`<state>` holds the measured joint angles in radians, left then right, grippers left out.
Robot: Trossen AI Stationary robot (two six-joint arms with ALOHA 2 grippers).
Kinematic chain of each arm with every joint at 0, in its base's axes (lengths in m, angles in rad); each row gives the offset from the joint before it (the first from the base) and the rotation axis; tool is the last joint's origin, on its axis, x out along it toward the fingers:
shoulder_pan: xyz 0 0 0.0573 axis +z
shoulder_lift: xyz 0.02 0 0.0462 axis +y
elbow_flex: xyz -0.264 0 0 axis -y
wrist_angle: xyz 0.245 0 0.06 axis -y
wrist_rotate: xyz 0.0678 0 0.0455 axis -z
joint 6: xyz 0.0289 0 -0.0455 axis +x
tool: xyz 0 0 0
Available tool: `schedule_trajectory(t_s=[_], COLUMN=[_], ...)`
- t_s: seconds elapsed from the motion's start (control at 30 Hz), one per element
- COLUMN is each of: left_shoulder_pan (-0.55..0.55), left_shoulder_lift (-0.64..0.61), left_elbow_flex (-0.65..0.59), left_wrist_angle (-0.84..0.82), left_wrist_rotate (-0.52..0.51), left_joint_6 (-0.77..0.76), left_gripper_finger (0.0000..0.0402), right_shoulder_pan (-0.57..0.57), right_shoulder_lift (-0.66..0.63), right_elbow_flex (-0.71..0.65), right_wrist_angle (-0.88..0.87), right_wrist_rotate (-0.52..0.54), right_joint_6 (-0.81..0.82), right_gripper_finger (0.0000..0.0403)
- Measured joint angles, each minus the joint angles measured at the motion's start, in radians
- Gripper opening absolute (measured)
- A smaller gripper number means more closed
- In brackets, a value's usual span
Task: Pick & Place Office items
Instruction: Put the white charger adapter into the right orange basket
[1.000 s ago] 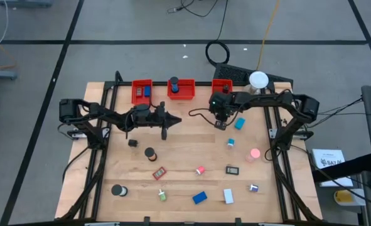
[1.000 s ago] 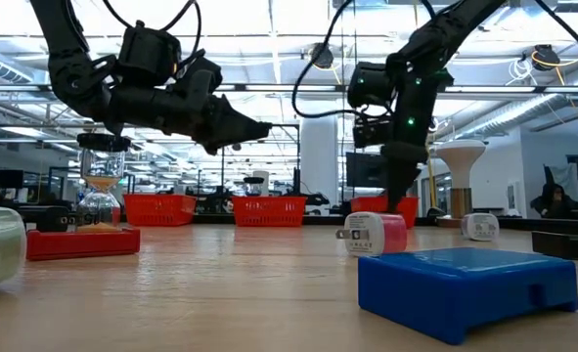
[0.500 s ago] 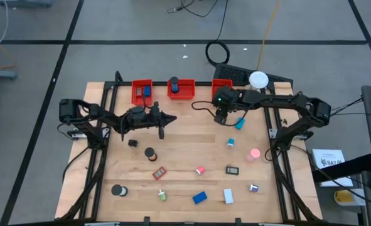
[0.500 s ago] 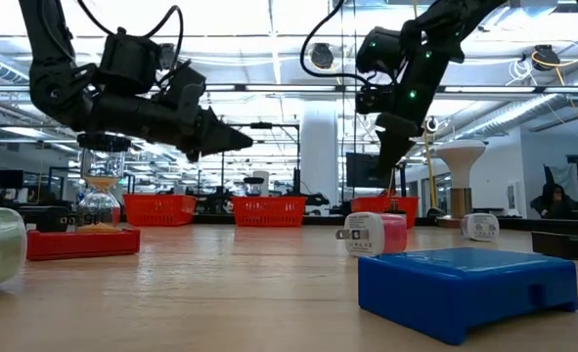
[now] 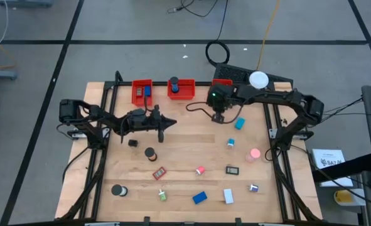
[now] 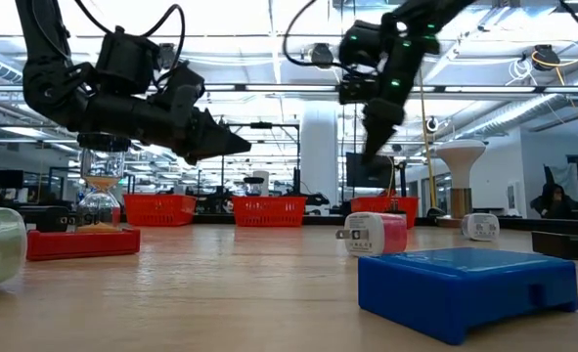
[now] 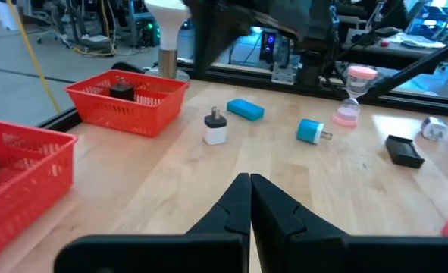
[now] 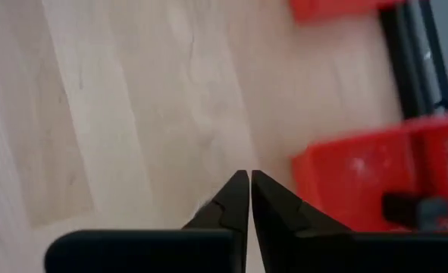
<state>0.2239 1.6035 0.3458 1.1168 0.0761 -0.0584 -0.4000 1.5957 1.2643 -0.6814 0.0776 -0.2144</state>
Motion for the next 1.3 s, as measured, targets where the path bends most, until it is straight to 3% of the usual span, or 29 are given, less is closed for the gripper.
schedule_trajectory(t_s=[0.17,0.3,0.73,0.87,1.0,1.3], left_shoulder_pan=[-0.004,-0.004,-0.004,-0.004,-0.004,-0.004], left_shoulder_lift=[0.0,0.0,0.0,0.0,0.0,0.0], left_elbow_flex=[0.0,0.0,0.0,0.0,0.0,0.0], left_wrist_angle=[0.001,0.001,0.002,0.002,0.001,0.002], left_wrist_rotate=[0.0,0.0,0.0,0.0,0.0,0.0], left_joint_6=[0.001,0.001,0.001,0.002,0.002,0.002], left_gripper_finger=[0.002,0.0037,0.0052,0.0052,0.0052,0.0051], right_shoulder_pan=[0.0,0.002,0.009,0.01,0.009,0.01], right_shoulder_lift=[0.112,0.152,0.151,0.151,0.15,0.15], right_elbow_flex=[0.144,0.169,0.169,0.165,0.115,0.003], right_wrist_angle=[-0.119,-0.175,-0.311,-0.325,-0.325,-0.192], right_wrist_rotate=[0.0,0.0,0.0,-0.001,0.0,0.001], right_joint_6=[-0.075,-0.122,-0.255,-0.312,-0.395,-0.484], right_gripper_finger=[0.0003,0.001,0.0169,0.0201,0.0205,0.0173])
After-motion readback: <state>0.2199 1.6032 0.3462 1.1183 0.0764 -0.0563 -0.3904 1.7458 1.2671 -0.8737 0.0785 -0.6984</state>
